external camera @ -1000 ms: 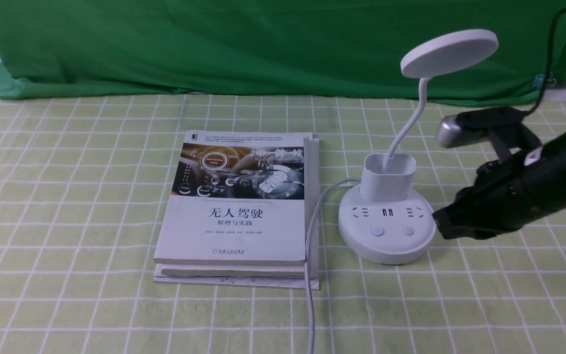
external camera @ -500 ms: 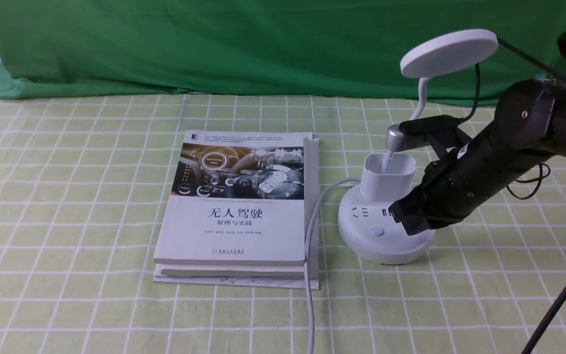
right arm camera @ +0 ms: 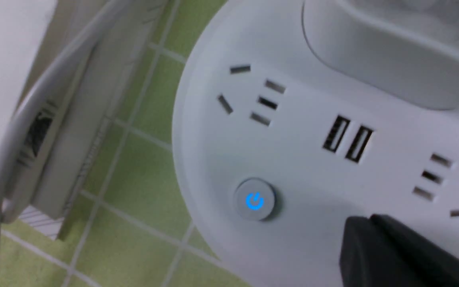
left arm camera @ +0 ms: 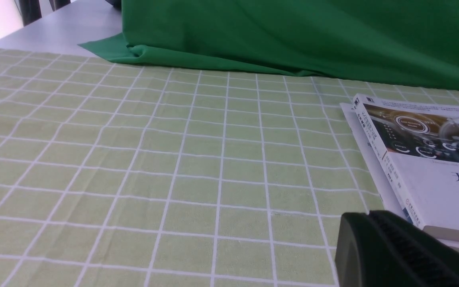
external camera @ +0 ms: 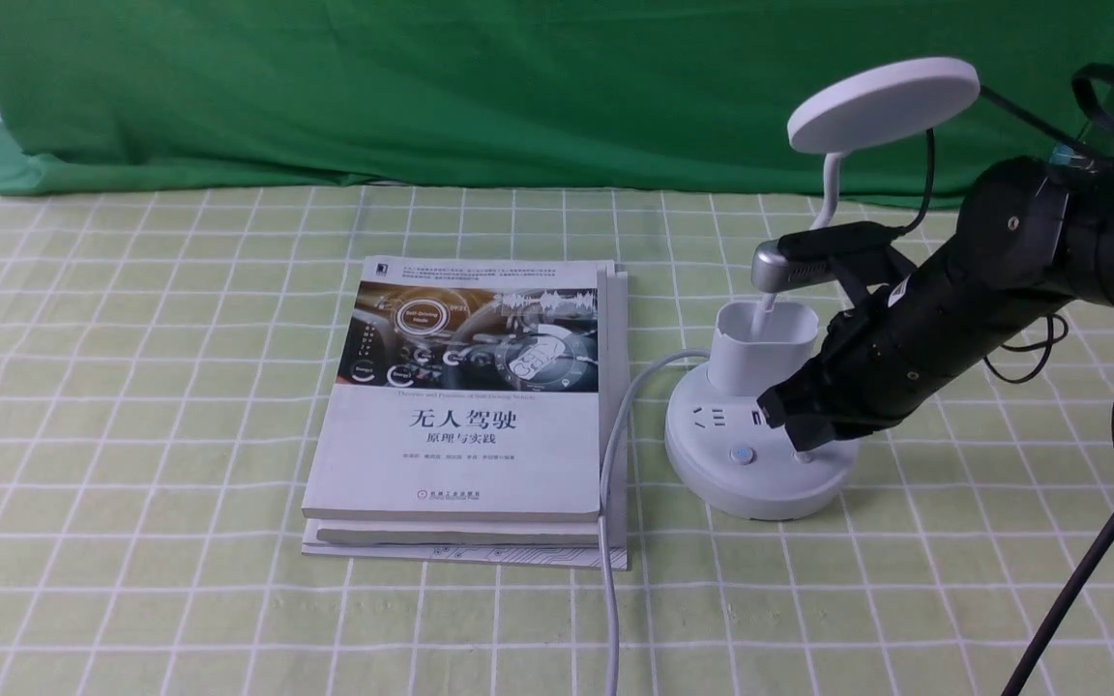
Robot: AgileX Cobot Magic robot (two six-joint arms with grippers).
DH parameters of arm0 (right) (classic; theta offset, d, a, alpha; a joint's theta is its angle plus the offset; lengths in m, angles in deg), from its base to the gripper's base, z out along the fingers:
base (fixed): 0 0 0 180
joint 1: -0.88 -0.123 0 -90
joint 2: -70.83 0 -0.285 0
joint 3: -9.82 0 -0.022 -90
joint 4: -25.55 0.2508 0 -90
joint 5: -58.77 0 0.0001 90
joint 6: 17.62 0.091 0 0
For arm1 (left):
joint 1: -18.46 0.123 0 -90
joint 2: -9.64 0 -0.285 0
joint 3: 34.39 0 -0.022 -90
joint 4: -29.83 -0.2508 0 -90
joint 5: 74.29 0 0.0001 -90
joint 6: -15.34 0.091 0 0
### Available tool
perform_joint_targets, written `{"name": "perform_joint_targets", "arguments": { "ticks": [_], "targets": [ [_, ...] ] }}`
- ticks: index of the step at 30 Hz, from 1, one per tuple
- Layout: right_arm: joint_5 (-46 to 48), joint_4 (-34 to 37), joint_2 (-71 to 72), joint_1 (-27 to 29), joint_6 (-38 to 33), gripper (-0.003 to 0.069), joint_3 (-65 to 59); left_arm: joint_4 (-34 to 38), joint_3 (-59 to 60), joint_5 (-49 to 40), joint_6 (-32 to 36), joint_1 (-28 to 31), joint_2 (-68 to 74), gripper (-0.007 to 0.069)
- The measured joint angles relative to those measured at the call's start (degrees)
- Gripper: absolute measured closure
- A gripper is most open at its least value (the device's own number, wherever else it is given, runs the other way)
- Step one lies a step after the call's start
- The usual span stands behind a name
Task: Turn on the table lamp on the green coffee tablecloth with your hand.
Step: 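Press the button on the base of the white desk lamp with the right gripper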
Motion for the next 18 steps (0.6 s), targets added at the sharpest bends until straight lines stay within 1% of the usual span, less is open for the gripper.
{"name": "perform_joint_targets", "arguments": {
  "ticks": [18],
  "targets": [
    [1.9, -0.4, -2.3, 0.0, 1.4, 0.0629, 1.1, 0.0, 0.0, 0.0, 0.0, 0.0, 0.0, 0.0622]
  ]
}}
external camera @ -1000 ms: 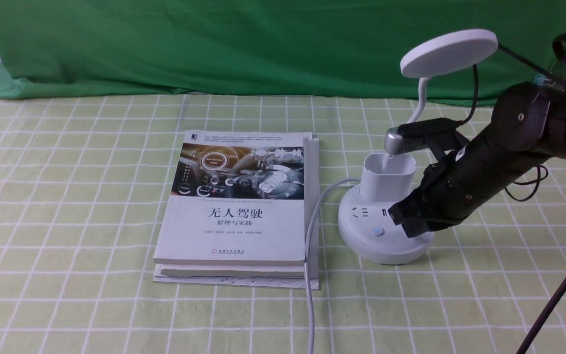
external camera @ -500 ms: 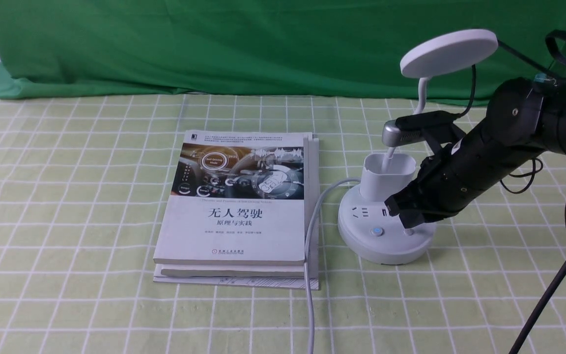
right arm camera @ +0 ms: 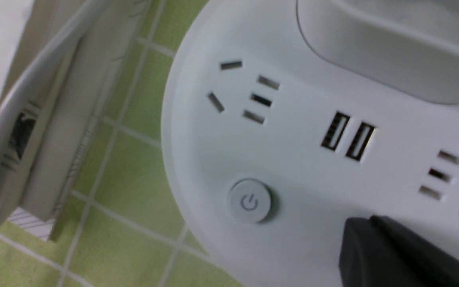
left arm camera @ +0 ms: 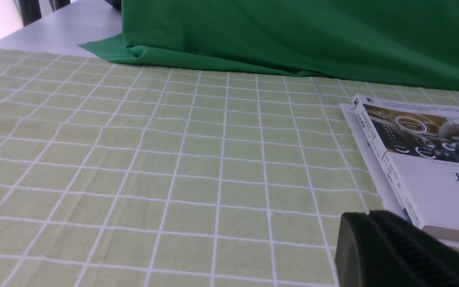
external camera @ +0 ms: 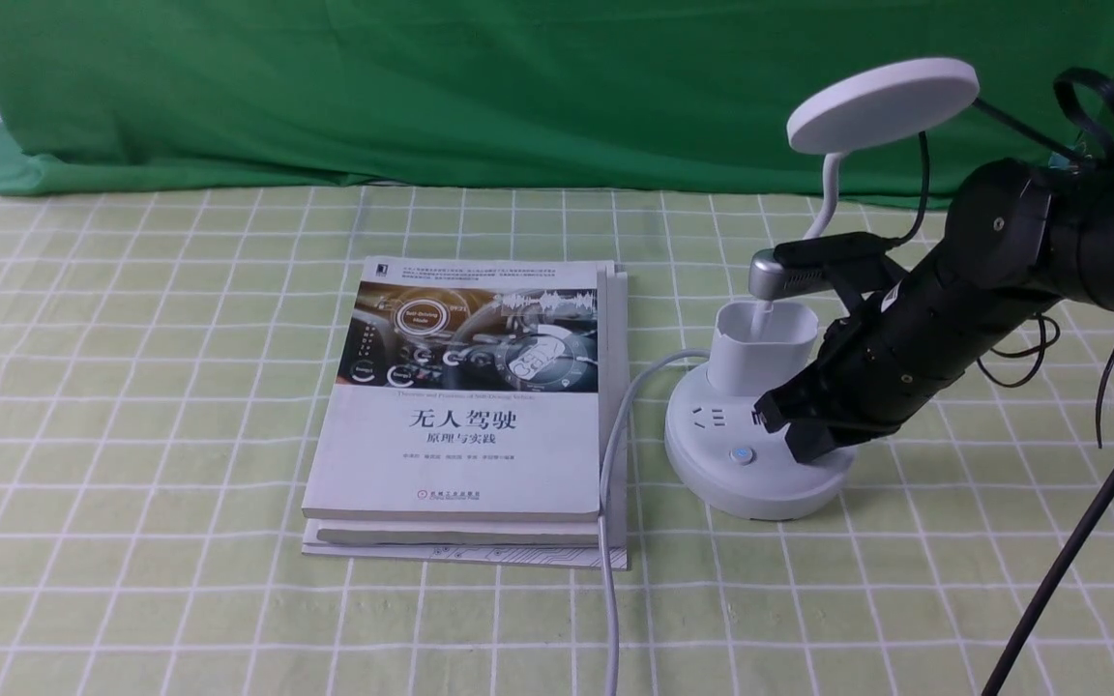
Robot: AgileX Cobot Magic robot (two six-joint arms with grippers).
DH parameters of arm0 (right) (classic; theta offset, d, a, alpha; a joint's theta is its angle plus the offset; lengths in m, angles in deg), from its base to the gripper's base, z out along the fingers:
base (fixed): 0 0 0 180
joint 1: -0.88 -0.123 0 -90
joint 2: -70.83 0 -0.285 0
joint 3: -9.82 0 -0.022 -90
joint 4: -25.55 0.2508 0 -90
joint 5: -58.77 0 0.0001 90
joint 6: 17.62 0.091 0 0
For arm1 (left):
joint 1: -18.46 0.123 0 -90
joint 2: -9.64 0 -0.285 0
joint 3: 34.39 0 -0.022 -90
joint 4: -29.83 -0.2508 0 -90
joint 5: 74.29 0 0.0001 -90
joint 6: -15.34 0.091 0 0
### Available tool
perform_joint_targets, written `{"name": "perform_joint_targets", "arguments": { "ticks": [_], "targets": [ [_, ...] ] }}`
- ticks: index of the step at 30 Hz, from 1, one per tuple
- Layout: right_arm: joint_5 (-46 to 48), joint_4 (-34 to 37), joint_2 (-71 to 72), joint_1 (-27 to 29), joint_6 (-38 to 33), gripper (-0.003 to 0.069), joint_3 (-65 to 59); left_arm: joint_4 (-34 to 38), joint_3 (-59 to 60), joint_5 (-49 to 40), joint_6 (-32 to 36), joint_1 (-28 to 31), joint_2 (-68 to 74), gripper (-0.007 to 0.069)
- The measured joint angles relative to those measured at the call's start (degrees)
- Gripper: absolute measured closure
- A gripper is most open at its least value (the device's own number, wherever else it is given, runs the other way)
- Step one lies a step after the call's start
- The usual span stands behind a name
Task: Turn on the table lamp on the green coffee tablecloth with your hand.
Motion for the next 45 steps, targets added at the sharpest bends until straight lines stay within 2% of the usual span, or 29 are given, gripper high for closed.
{"name": "perform_joint_targets", "arguments": {
  "ticks": [13, 18, 24, 32, 37, 45],
  "targets": [
    [1.6, -0.1, 6.0, 0.0, -0.1, 0.0629, -0.8, 0.0, 0.0, 0.0, 0.0, 0.0, 0.0, 0.0622],
    [2.5, -0.2, 10.0, 0.0, -0.3, 0.0629, -4.9, 0.0, 0.0, 0.0, 0.0, 0.0, 0.0, 0.0622],
    [2.2, -0.3, 20.6, 0.0, -0.2, 0.0629, -12.8, 0.0, 0.0, 0.0, 0.0, 0.0, 0.0, 0.0622],
    [2.2, -0.4, 43.5, 0.0, 2.3, 0.0629, -26.9, 0.0, 0.0, 0.0, 0.0, 0.0, 0.0, 0.0622],
    [3.7, -0.5, 53.0, 0.0, 5.0, 0.0623, -30.2, 0.0, 0.0, 0.0, 0.0, 0.0, 0.0, 0.0622],
    [2.8, -0.5, 62.0, 0.0, 5.6, 0.0607, -30.6, 0.0, 0.0, 0.0, 0.0, 0.0, 0.0, 0.0622]
  ]
}}
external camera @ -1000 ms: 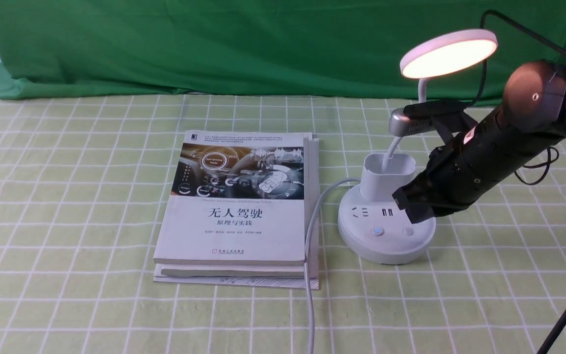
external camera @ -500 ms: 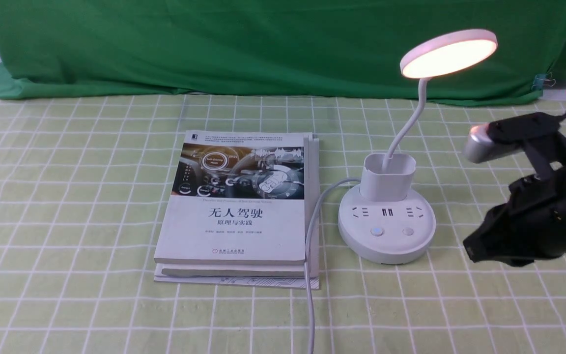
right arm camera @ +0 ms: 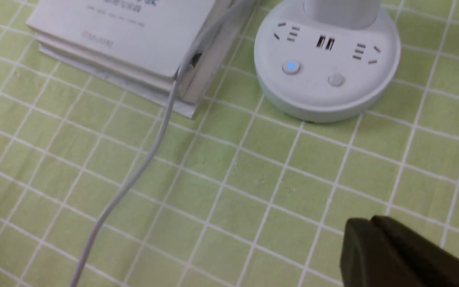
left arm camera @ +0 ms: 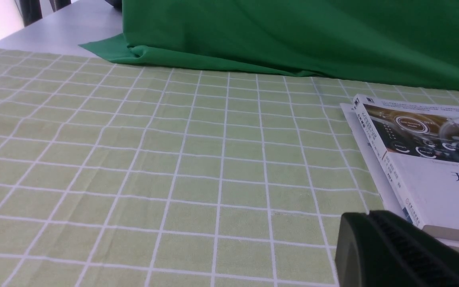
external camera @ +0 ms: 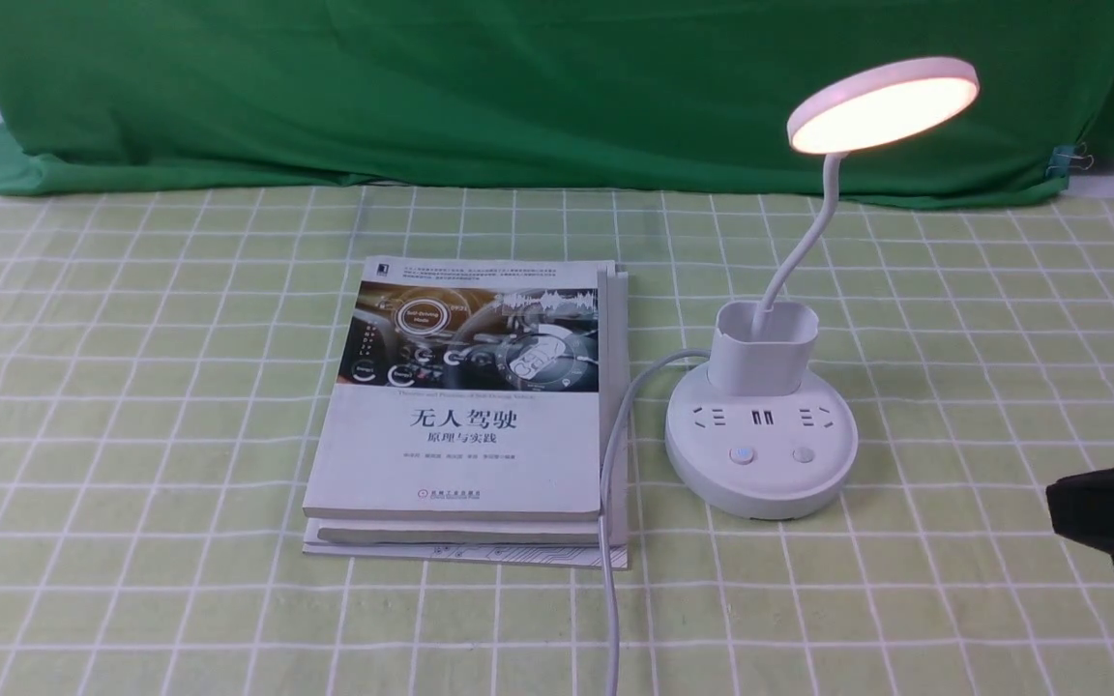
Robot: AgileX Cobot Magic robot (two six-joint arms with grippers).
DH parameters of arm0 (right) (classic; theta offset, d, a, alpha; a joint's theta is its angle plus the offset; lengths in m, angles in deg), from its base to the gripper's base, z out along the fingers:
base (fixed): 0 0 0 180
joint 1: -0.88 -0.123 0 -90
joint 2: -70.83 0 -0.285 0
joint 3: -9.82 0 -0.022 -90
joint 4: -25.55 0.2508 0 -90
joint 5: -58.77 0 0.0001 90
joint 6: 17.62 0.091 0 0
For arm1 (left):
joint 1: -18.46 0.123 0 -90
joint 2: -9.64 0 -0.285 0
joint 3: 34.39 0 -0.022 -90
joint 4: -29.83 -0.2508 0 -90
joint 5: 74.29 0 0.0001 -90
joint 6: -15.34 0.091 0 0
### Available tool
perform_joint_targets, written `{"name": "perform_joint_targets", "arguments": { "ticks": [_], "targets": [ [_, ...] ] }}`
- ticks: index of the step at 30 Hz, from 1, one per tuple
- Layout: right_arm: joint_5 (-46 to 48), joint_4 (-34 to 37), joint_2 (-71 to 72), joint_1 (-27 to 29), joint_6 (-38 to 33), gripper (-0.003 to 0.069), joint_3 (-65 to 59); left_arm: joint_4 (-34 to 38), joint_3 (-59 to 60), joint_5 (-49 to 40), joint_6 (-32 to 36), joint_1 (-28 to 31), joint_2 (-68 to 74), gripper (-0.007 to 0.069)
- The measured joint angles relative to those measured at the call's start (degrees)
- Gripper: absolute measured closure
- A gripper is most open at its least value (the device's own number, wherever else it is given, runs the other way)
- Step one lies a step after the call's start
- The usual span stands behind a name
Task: Turn on the table lamp on the green coffee tablecloth with your hand.
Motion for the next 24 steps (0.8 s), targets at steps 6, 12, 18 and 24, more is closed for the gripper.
{"name": "perform_joint_targets", "arguments": {
  "ticks": [6, 12, 18, 24],
  "targets": [
    [-3.4, -2.0, 5.0, 0.4, -1.8, 0.0592, -1.8, 0.1, 0.0, 0.0, 0.0, 0.0, 0.0, 0.0622],
    [-21.3, -2.8, 19.4, 7.7, -3.0, 0.0592, -15.2, 0.0, 0.0, 0.0, 0.0, 0.0, 0.0, 0.0622],
    [-37.4, -3.4, 38.5, 17.3, -5.5, 0.059, -36.4, 0.0, 0.0, 0.0, 0.0, 0.0, 0.0, 0.0622],
    [-37.7, -3.5, 43.7, 18.8, -6.3, 0.0631, -42.8, 0.0, 0.0, 0.0, 0.0, 0.0, 0.0, 0.0622]
  ]
}}
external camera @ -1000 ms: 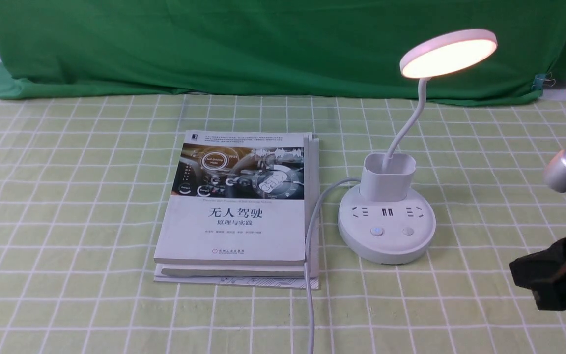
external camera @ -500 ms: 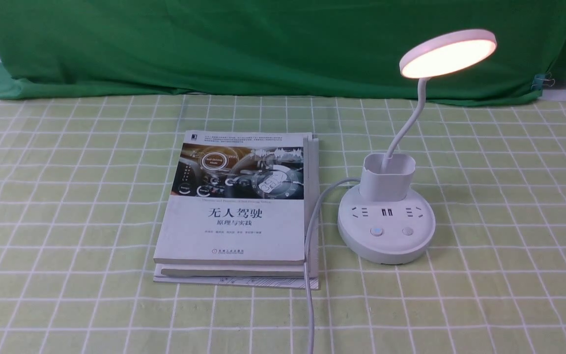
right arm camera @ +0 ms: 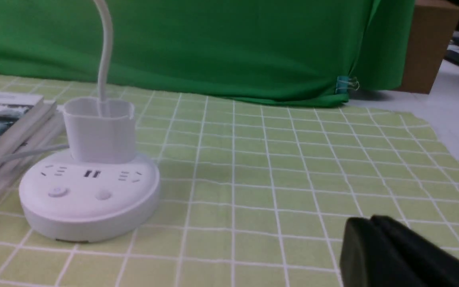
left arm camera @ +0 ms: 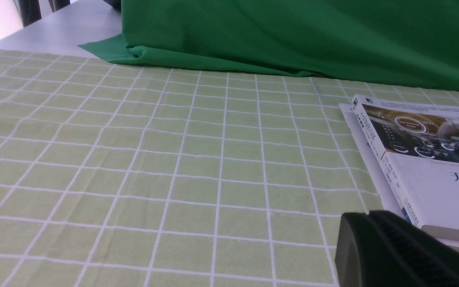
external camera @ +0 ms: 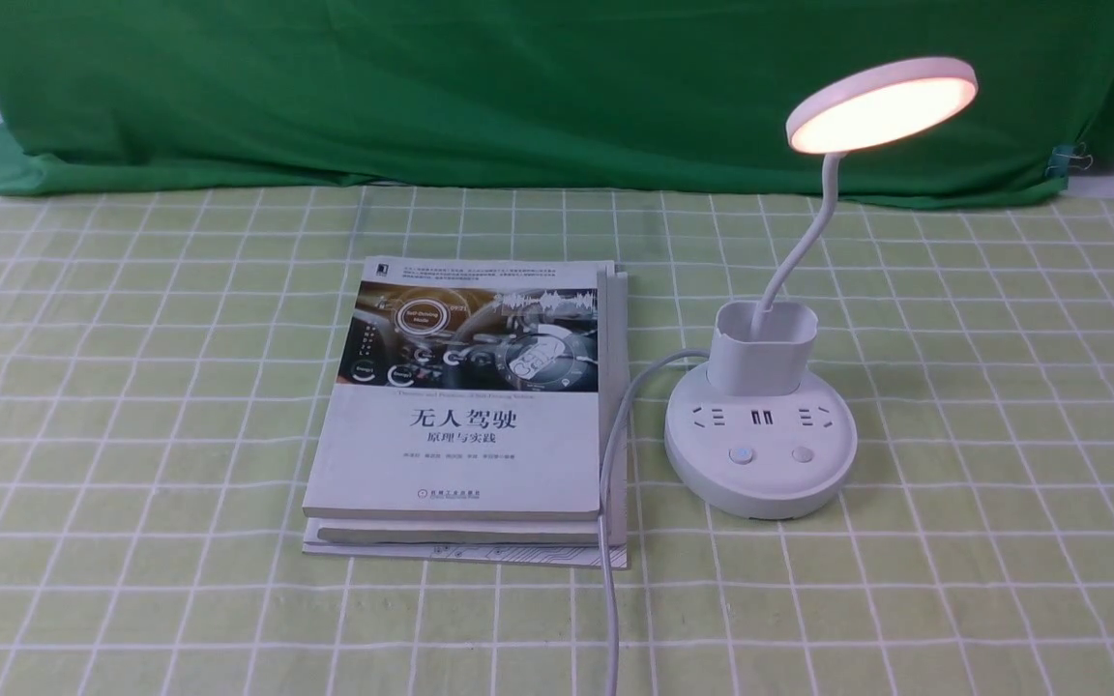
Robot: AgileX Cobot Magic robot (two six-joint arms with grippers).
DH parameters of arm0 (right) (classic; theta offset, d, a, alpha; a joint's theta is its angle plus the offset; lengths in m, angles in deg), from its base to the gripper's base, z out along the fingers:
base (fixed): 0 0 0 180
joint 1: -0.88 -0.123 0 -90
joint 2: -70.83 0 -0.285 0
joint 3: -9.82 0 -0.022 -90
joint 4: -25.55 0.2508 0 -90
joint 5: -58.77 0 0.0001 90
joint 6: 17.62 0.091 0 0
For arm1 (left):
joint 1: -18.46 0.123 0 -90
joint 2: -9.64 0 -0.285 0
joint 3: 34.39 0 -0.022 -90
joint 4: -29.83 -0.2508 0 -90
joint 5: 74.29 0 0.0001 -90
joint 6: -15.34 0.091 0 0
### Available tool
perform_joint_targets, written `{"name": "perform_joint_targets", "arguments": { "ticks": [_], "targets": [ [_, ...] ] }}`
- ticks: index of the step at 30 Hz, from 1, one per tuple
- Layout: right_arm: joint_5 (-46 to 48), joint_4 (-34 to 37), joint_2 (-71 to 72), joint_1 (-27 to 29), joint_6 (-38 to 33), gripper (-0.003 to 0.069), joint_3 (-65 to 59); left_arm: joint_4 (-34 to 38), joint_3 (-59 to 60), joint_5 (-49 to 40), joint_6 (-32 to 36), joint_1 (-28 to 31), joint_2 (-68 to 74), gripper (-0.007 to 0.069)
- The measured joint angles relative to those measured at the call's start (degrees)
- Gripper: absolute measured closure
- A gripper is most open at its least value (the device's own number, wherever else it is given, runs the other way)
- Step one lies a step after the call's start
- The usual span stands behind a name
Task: Turn on the table lamp on the green coffee tablecloth with your hand.
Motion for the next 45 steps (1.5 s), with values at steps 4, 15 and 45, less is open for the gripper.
{"name": "perform_joint_targets", "arguments": {
  "ticks": [4, 15, 45],
  "targets": [
    [0.5, -0.6, 3.3, 0.0, -1.3, 0.063, -1.4, 0.0, 0.0, 0.0, 0.0, 0.0, 0.0, 0.0622],
    [6.6, -0.9, 4.7, 0.2, -1.0, 0.063, -1.4, 0.0, 0.0, 0.0, 0.0, 0.0, 0.0, 0.0622],
    [6.6, -0.9, 4.7, 0.2, -0.8, 0.0556, -1.4, 0.0, 0.0, 0.0, 0.0, 0.0, 0.0, 0.0622]
  ]
}}
